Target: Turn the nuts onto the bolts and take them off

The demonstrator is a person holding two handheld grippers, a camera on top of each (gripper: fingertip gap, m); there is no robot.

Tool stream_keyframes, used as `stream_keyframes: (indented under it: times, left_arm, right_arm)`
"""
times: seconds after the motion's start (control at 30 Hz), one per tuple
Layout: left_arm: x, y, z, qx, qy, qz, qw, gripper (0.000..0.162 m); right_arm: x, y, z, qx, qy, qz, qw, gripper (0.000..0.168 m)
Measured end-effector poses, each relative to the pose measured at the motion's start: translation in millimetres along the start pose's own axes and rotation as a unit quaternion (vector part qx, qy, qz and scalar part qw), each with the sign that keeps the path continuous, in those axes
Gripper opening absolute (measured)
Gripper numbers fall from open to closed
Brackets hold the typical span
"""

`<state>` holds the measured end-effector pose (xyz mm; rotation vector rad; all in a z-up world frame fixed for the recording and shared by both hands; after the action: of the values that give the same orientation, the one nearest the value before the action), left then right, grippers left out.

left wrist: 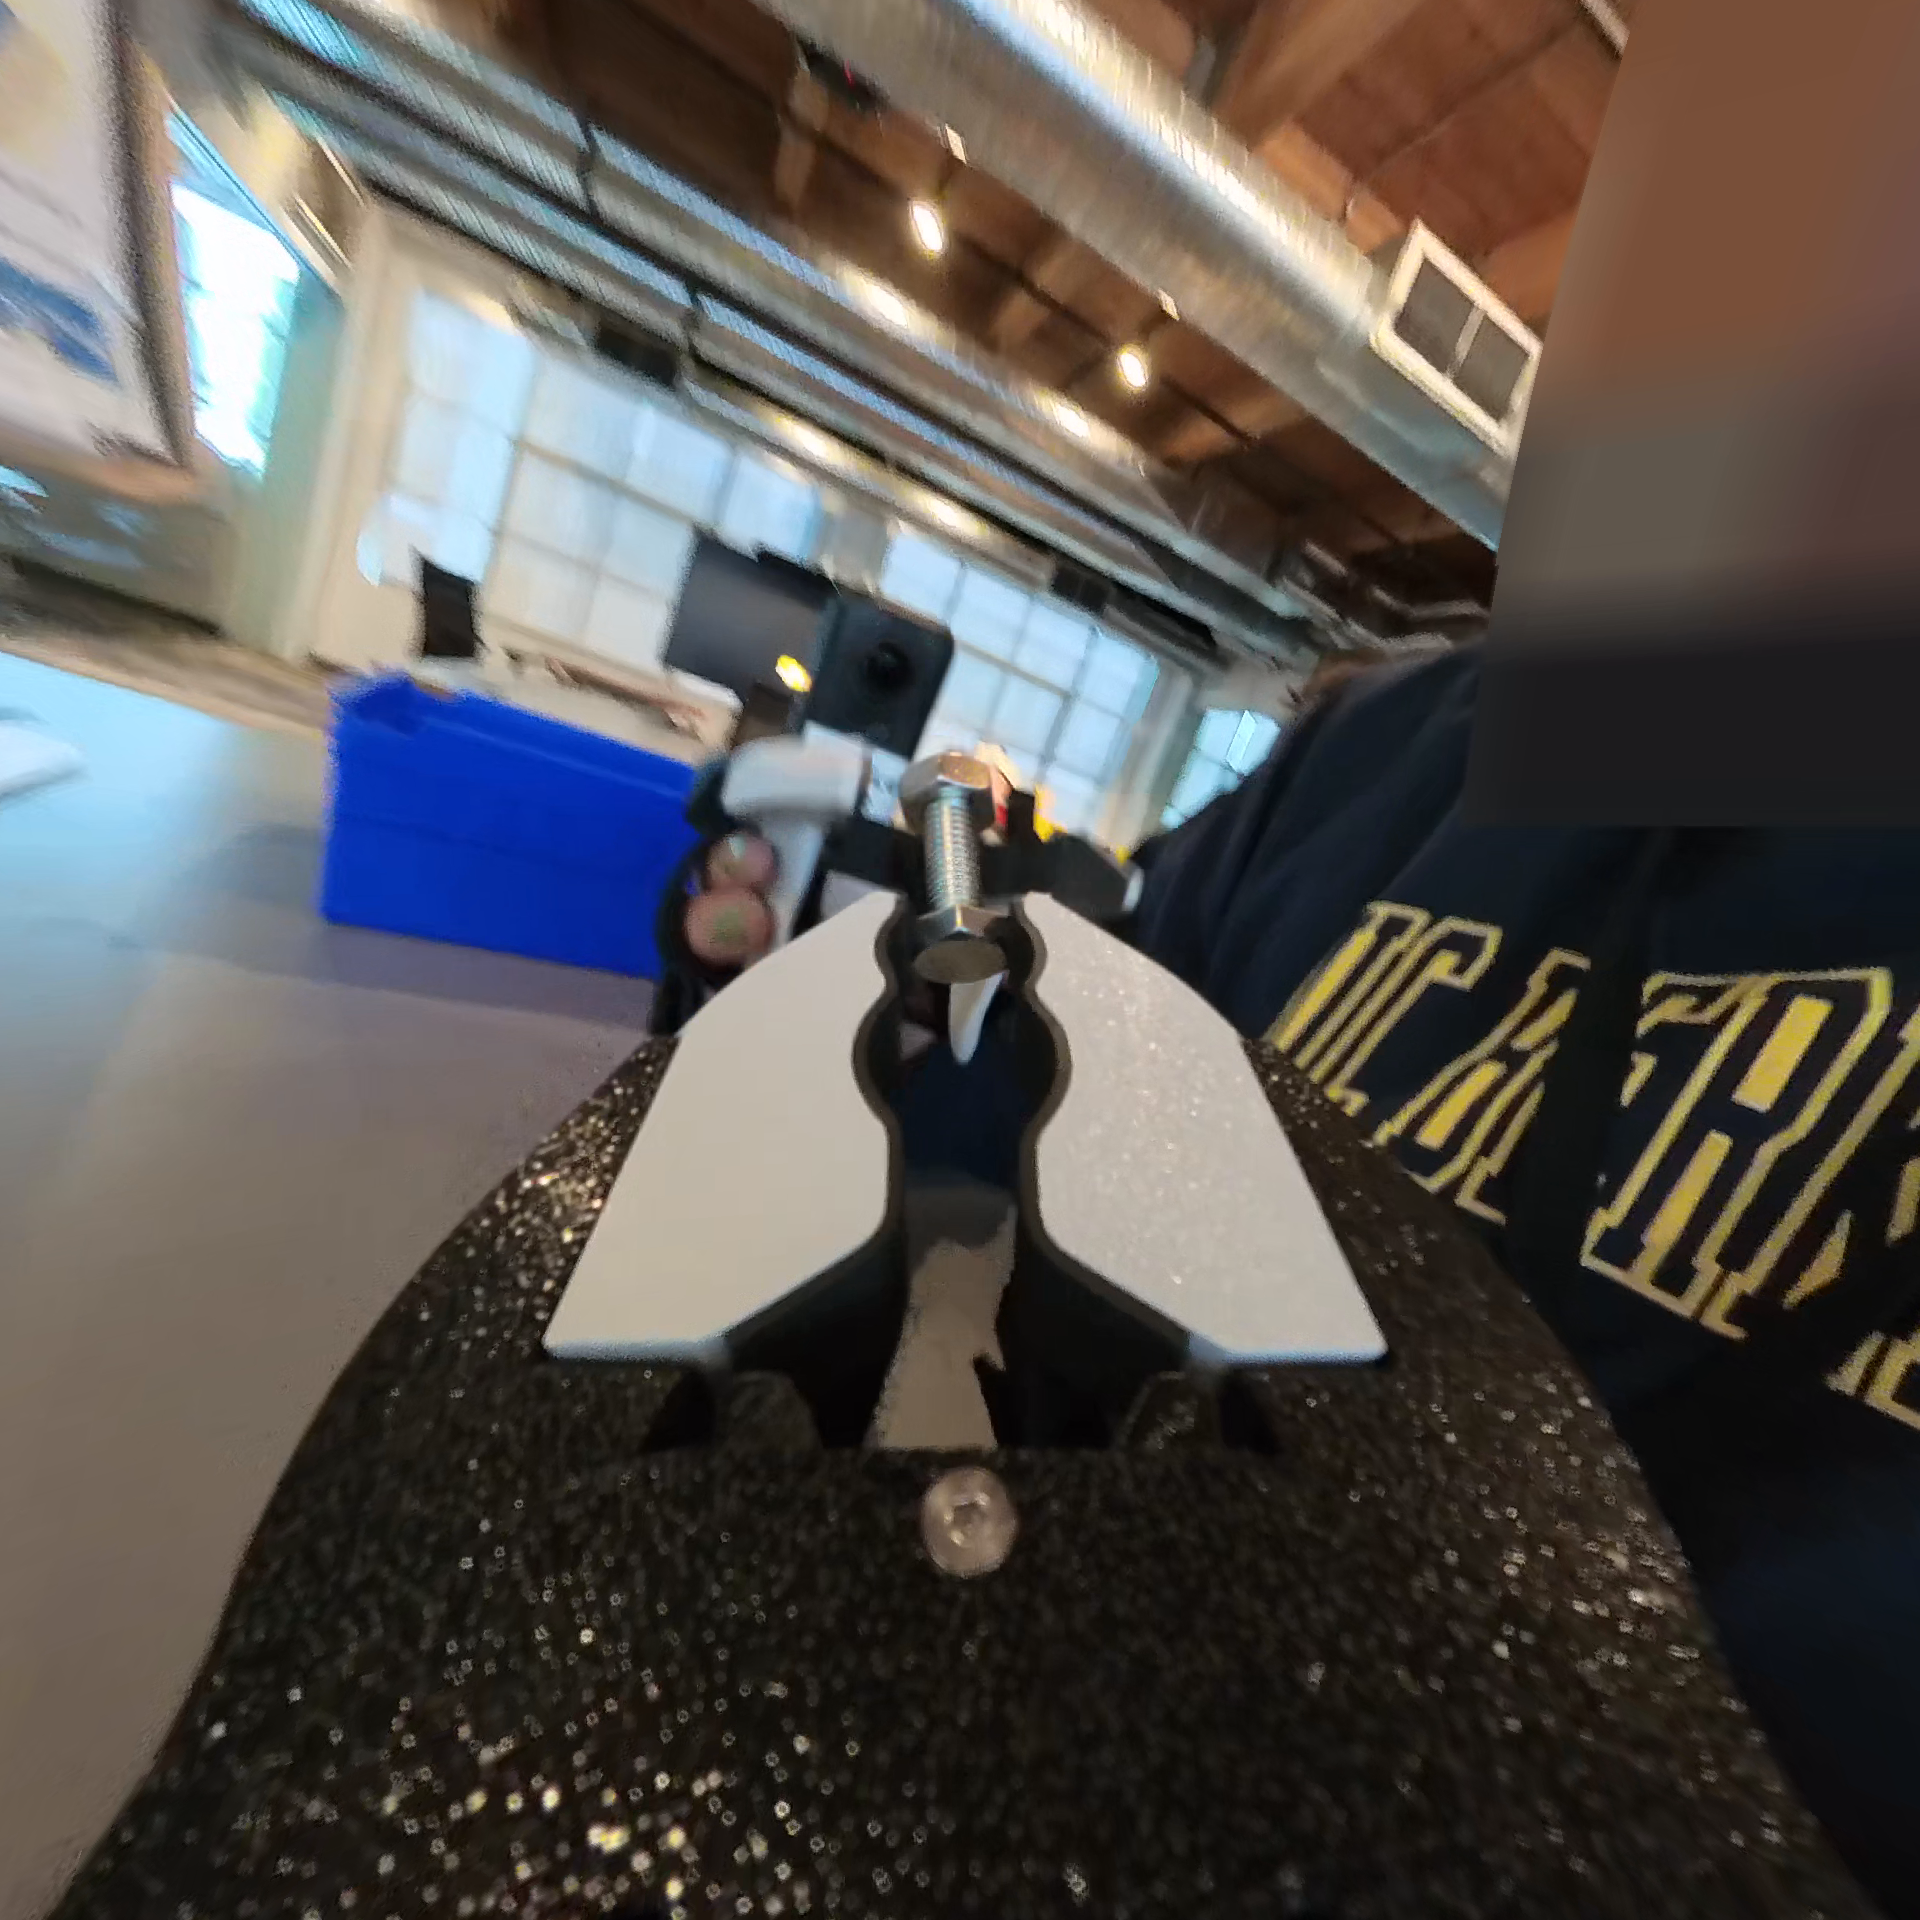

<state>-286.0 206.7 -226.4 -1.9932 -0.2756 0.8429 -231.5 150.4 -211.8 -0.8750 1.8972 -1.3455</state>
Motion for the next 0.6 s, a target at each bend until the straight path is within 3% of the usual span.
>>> stream_keyframes:
  times: [0.23, 0.6]
  left_arm:
    - [-3.2, 13.0, -11.7, 0.037, 0.014, 0.002, 0.999, 0.017]
    - [1.1, -0.4, -2.5, -0.007, -0.009, -0.026, 1.0, 0.017]
  right_arm:
    - [13.6, -3.2, -7.9, -0.011, -0.028, 0.021, 0.999, 0.053]
    - [5.9, 1.6, -3.3, -0.003, -0.016, 0.004, 1.0, 0.055]
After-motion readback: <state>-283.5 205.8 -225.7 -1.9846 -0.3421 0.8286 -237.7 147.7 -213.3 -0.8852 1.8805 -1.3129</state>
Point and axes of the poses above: each gripper's, where its closed fingertips meet, z back along the fingers, y out of its underside, x = y × z across the jaws, the point moved 4 cm from there along z, back along the fingers, and after that the axes turned 7 degrees about z, right-handed, at the moved point
